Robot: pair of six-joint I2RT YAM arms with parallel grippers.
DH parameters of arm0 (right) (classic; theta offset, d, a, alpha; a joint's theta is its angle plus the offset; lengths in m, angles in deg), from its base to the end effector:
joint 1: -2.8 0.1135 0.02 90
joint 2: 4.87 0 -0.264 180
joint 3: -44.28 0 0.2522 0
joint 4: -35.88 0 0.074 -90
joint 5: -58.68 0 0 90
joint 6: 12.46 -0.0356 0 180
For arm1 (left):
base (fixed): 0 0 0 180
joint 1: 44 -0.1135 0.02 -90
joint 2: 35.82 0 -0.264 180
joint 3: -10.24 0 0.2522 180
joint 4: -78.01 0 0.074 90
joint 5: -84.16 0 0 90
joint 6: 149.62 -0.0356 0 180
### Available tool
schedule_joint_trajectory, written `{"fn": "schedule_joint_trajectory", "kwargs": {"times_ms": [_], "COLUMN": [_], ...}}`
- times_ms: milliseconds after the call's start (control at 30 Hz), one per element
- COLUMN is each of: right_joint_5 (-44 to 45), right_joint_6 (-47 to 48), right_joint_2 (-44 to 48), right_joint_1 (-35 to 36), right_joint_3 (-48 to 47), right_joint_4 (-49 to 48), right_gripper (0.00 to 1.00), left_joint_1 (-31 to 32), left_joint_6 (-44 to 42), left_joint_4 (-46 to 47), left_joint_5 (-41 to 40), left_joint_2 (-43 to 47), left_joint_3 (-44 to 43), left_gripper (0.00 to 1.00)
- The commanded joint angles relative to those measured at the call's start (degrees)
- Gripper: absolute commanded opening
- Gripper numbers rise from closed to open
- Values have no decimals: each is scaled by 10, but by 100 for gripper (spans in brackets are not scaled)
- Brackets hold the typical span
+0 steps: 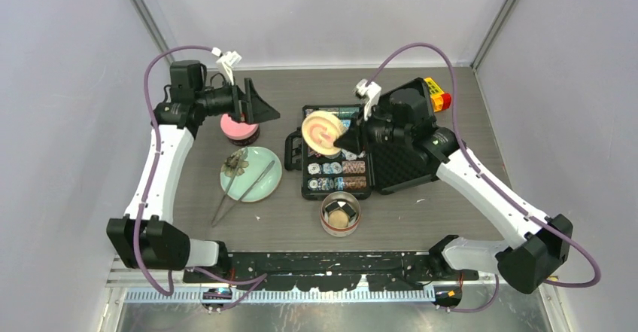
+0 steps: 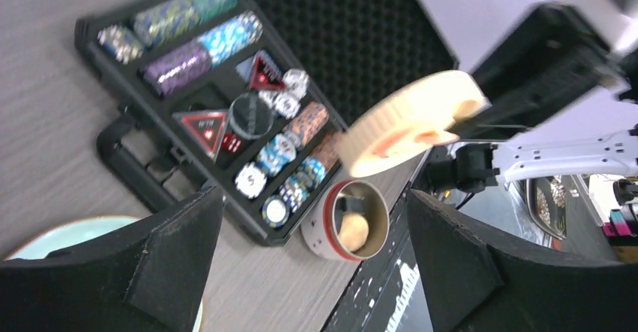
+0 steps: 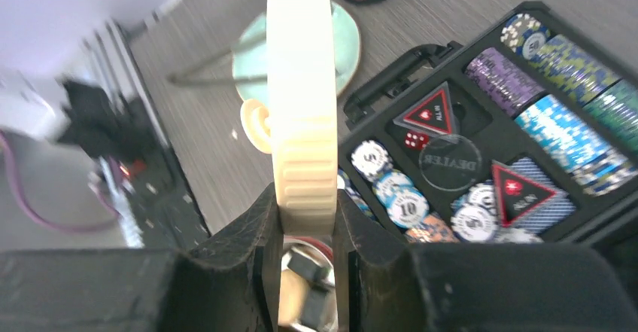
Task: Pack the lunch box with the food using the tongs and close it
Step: Pick up the box lid from the center of the board.
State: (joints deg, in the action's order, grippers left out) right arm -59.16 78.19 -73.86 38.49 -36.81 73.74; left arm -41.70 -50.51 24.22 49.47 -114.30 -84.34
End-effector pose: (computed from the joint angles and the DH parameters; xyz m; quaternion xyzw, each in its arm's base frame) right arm 0.2071 0.1692 0.3670 -0.3779 0.7412 0.3497 0.4308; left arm 0.2828 -0.0407 0.3845 0.1570 0.8058 -0.4534 0.3471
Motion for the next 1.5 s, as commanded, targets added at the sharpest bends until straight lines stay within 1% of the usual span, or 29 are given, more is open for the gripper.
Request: {"fn": "schedule_joint_trajectory", "kwargs": {"times_ms": [0,67,200,267,533,700,1033,1267,1400,1467], "right_joint_5": [-74,-78,-90,-99,-107,-108,-104,-100,-99,-96], "right_joint_6": [-282,-334,-392,-436,-490,-494,-501,-479,-472,-466], "right_joint_2": [-18,-23,-37,-44,-65,-70,-77,-75,-74,-74], "right_joint_1": [-40,-45,-51,-55,-60,-60,-58,-47,-47,-46], "right_joint_3": [41,52,61,71,83,84,94,89,88,85], "right_joint_4": [-186,-221,-268,-300,-347,-350,-368,-357,-351,-344], "right_gripper": [0,1,0,0,0,1,1,0,0,1], "left_joint_1": [16,36,98,118,159,169,194,211,219,220], "left_joint_6": [118,111,78,54,15,4,-18,-19,-13,-2], "left_joint_4": [154,160,159,146,112,107,89,88,88,92], "left_joint_5": [28,22,-16,-35,-81,-106,-200,-208,-191,-167], "left_joint_2": [26,42,68,76,69,63,37,18,10,10], "left_joint_3": [24,34,54,57,56,48,16,14,15,15], "left_gripper": [92,89,87,86,82,81,78,73,69,65]}}
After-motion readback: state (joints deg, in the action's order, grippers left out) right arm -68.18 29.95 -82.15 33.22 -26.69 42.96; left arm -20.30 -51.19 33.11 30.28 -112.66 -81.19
